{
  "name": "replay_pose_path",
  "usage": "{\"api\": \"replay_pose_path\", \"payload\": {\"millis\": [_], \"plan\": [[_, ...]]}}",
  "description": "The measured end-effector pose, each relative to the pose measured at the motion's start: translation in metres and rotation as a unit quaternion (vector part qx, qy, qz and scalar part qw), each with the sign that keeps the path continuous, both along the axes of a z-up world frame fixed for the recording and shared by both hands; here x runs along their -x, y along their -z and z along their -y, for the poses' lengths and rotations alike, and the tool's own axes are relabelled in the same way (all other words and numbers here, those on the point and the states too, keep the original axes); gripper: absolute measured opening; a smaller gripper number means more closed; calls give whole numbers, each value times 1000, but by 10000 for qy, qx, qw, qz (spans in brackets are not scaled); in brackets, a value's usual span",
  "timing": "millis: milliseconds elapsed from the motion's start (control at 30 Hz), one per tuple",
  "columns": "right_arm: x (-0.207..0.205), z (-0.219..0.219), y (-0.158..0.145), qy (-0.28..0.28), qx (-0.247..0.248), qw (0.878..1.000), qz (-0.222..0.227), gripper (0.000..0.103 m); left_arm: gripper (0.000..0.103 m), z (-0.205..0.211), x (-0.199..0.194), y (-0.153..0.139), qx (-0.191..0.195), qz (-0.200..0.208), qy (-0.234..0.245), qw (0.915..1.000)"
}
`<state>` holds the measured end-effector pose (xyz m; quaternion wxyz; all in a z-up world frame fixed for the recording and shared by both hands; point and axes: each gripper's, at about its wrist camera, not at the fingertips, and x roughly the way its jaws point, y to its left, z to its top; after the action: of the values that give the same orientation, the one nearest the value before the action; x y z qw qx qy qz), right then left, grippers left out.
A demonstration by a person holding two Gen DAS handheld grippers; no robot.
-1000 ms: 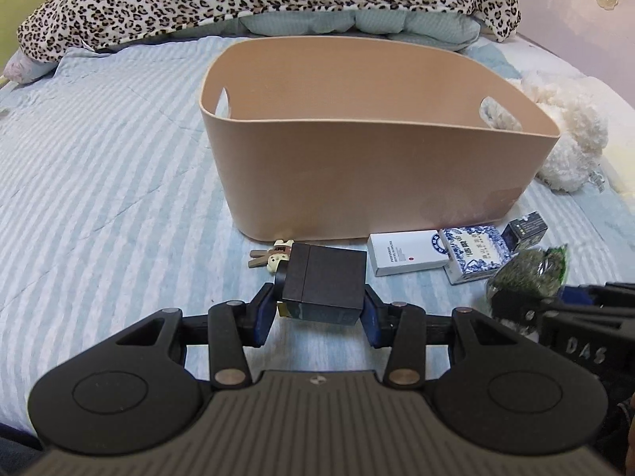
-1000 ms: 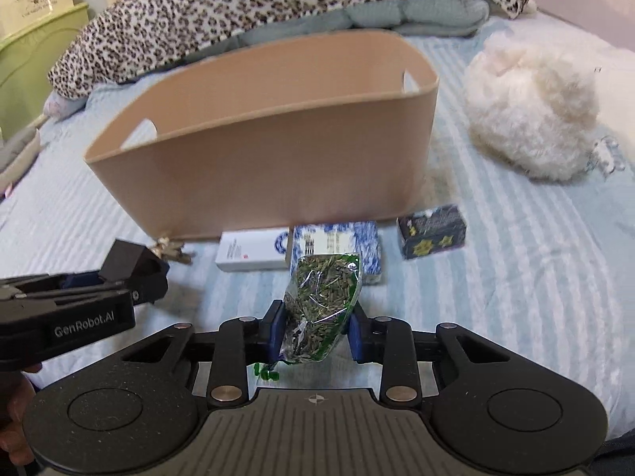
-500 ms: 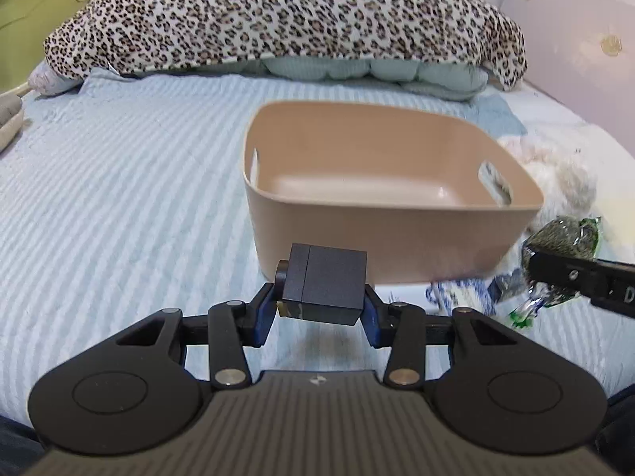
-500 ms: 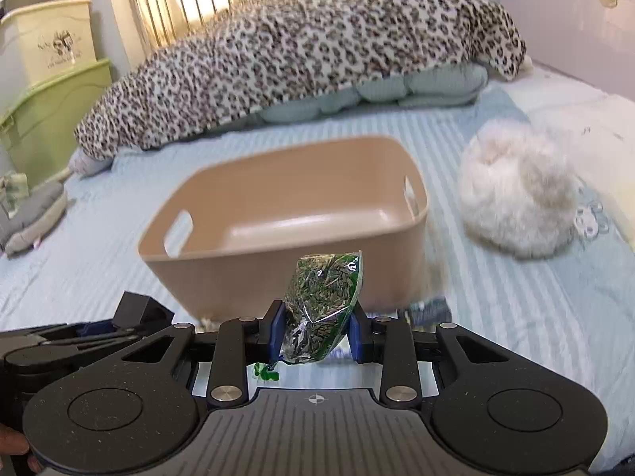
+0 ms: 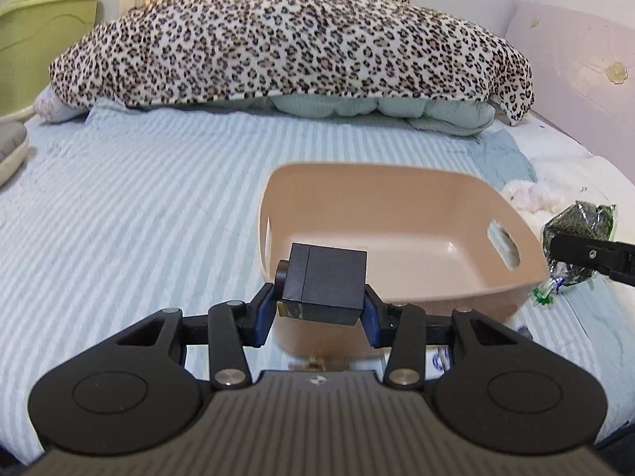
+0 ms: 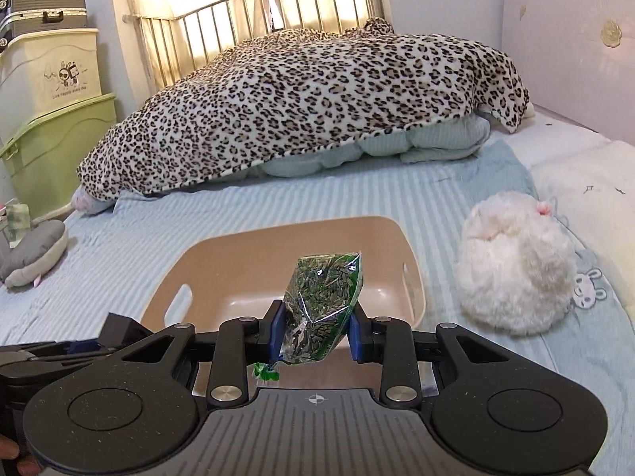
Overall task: Organize objects
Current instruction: 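Lower the black box into the basket with the left tool while the right releases the tea bag there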
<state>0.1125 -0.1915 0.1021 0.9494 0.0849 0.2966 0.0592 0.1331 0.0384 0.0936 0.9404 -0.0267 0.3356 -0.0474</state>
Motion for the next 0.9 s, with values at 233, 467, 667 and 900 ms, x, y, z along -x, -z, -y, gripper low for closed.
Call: {"api": "replay_pose_path", "payload": {"millis": [233, 467, 667, 900], "plan": [[-26, 0, 0, -1, -1, 10000, -34, 30, 46, 11, -30, -9, -374, 257, -28, 9990], [-60, -8, 4, -25, 191, 9998, -9, 30, 46, 24, -69, 1, -567, 176, -116, 9982], [-84, -14, 26, -10, 330, 9993, -198, 30, 46, 34, -102, 26, -680, -144, -88, 9975], [-101, -15, 57, 121, 463, 9978, -449, 30, 46, 45, -111, 58, -1038, -329, -16, 9941]]}}
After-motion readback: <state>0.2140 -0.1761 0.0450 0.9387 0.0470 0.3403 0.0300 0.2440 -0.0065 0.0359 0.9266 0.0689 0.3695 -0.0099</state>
